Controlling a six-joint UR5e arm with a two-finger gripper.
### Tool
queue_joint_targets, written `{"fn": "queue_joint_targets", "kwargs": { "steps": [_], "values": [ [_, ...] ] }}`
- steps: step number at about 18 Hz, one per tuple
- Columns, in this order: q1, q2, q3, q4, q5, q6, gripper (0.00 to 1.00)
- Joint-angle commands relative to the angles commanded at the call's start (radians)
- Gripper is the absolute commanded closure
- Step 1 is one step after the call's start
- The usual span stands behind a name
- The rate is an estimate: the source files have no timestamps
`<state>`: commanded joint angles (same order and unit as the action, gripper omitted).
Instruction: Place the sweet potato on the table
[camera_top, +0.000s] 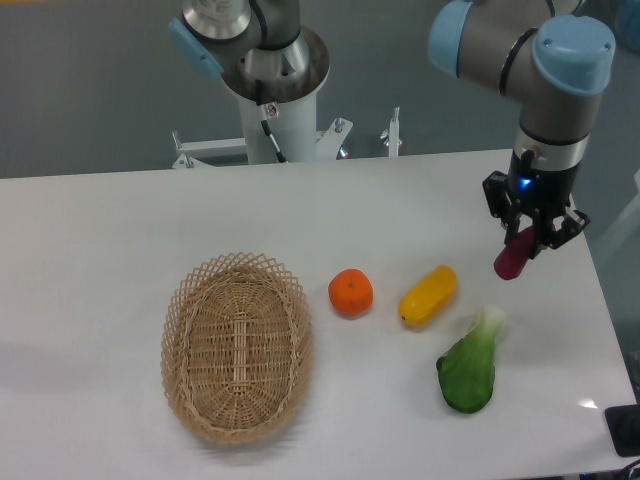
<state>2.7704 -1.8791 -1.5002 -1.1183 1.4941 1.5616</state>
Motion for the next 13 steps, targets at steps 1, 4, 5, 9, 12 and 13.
{"fn": "queue_joint_targets", "kwargs": {
  "steps": [1, 4, 5, 9, 12, 13],
  "values": [
    [0.0, 0.0, -0.003, 0.002, 0.0, 0.0, 0.84],
    [0.0, 0.0, 0.0, 0.002, 0.0, 0.0, 0.84],
    [0.0, 0.0, 0.0, 0.005, 0.0, -0.002, 0.84],
    [-0.006, -0.008, 0.0, 0.015, 0.002, -0.014, 0.84],
    [-0.021, -0.02, -0.005, 0.06, 0.002, -0.066, 0.84],
    [-0.031, -0.028, -0.005, 0.067, 0.002, -0.083, 0.84]
  ]
}}
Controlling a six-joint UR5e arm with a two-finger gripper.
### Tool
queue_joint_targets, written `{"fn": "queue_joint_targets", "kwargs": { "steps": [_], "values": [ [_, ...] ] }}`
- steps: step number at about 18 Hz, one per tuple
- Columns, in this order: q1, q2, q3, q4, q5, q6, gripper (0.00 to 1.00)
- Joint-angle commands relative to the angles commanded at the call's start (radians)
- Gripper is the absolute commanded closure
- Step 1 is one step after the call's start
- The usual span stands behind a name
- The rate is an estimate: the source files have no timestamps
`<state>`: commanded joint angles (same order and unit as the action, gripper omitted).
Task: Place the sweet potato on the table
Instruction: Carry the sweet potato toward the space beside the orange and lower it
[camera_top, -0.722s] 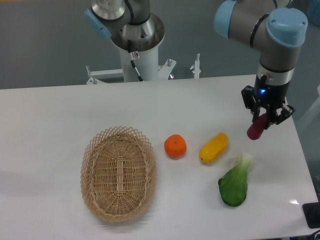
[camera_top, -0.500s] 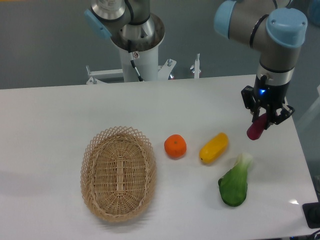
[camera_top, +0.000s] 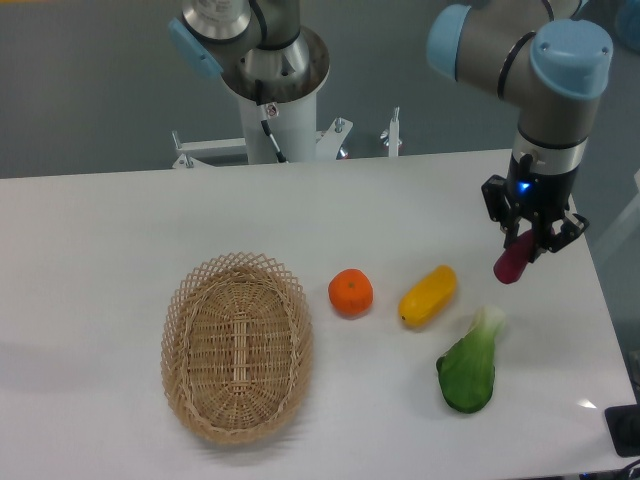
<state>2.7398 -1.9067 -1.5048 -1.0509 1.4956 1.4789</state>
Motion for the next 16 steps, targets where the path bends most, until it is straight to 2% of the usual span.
{"fn": "queue_joint_targets", "kwargs": {
  "steps": [2, 6, 16],
  "values": [
    [-0.021, -0.018, 0.0, 0.021, 0.003, -0.04, 0.84],
    [-0.075, -0.055, 0.0, 0.103, 0.011, -0.144, 0.84],
    [-0.209, -0.132, -0.015, 0.207, 0.014, -0.391, 0.84]
  ]
}}
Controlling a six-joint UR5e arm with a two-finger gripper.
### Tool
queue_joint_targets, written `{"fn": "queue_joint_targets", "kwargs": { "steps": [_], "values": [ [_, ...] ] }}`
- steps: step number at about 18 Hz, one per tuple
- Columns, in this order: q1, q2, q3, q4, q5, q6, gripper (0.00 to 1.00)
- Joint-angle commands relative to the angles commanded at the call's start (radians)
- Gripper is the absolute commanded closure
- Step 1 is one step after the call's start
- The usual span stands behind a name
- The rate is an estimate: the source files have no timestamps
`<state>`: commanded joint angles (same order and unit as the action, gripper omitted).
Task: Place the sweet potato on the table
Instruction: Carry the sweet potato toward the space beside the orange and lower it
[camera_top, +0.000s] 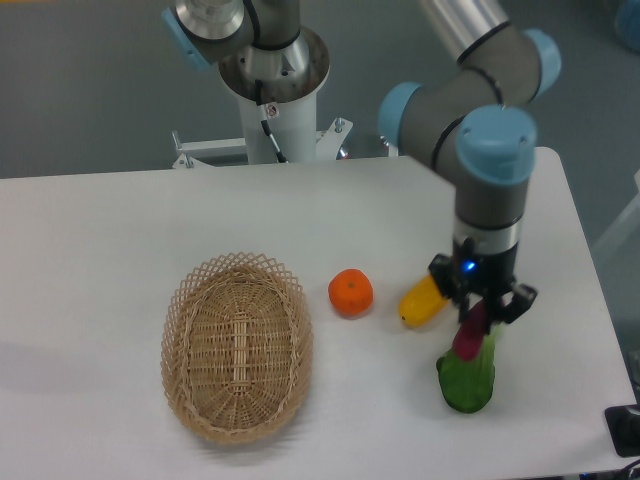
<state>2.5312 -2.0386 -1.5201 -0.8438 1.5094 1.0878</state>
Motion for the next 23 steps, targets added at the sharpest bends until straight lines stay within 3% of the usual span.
{"fn": "queue_joint_targets", "kwargs": {
  "steps": [4, 10, 20, 22, 23],
  "values": [
    [-0.046, -0.032, -0.037, 0.025, 0.0, -0.023, 0.84],
    [-0.081, -0.035, -0.155, 0.058, 0.032, -0.02, 0.82],
    [-0.112, -0.072, -0.169, 0.058, 0.037, -0.022, 0.8],
    [-0.112, -0.072, -0.167, 0.058, 0.037, -0.02, 0.69],
    [-0.112, -0.072, -0.164, 0.058, 0.037, -0.02, 0.51]
  ]
}}
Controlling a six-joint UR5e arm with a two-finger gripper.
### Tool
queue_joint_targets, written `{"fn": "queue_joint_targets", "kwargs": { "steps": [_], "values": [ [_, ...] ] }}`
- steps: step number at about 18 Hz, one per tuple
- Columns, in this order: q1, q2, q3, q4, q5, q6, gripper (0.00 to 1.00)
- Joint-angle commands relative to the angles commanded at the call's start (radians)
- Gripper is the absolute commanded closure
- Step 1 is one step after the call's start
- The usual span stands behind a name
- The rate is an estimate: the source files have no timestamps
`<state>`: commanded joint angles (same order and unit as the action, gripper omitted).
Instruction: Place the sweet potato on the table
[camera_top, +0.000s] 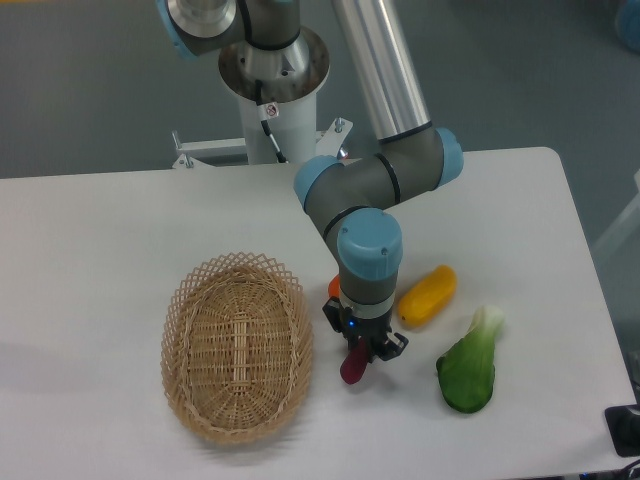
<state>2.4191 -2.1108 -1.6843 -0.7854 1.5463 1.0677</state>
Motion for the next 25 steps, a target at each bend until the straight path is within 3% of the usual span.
{"fn": "queue_joint_targets", "kwargs": {
  "steps": [2, 7, 14, 21, 25],
  "values": [
    [0.0, 0.0, 0.006, 0.0, 0.0, -0.002, 0.0],
    [0.003, 0.015, 0.035, -0.003, 0.0, -0.002, 0.0],
    [0.041, 0.04, 0.147, -0.005, 0.104, -0.008, 0.0],
    [0.185, 0.124, 0.193, -0.009, 0.051, 0.006, 0.0],
    [0.277, 0.161, 0.203, -0.113, 0.026, 0.139, 0.0]
  ]
}}
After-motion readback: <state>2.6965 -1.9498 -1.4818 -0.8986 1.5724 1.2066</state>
